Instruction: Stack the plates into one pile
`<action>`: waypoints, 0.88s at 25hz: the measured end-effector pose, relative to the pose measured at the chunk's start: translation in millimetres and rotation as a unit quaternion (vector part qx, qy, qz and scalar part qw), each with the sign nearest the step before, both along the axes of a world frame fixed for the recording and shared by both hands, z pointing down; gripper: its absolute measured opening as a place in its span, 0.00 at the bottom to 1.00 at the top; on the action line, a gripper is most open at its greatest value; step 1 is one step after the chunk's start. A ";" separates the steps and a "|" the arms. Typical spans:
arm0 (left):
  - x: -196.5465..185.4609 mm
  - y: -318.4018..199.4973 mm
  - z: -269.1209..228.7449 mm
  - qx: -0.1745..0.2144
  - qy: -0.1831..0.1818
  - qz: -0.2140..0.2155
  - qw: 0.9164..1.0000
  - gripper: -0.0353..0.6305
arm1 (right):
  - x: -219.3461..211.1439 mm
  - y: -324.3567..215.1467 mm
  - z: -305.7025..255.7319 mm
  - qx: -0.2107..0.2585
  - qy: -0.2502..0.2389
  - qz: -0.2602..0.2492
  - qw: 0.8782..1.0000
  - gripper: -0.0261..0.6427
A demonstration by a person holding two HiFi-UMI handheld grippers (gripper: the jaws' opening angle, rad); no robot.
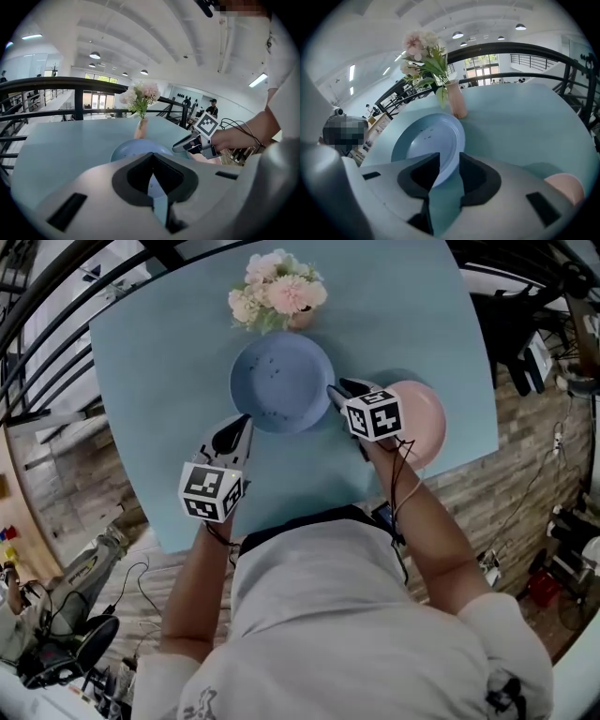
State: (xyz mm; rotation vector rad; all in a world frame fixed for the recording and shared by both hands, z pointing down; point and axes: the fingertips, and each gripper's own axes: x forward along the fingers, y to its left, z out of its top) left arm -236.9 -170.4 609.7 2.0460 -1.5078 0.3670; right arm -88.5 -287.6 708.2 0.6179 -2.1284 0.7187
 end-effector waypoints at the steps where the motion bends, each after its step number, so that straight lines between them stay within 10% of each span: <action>1: -0.3 -2.5 2.7 -0.001 0.002 -0.001 1.000 0.06 | -0.6 -2.8 5.0 -0.005 0.003 0.004 1.000 0.25; 22: -2.8 -20.2 23.1 -0.018 0.014 -0.004 1.000 0.06 | -16.6 -32.4 55.3 -0.098 0.013 0.088 0.991 0.09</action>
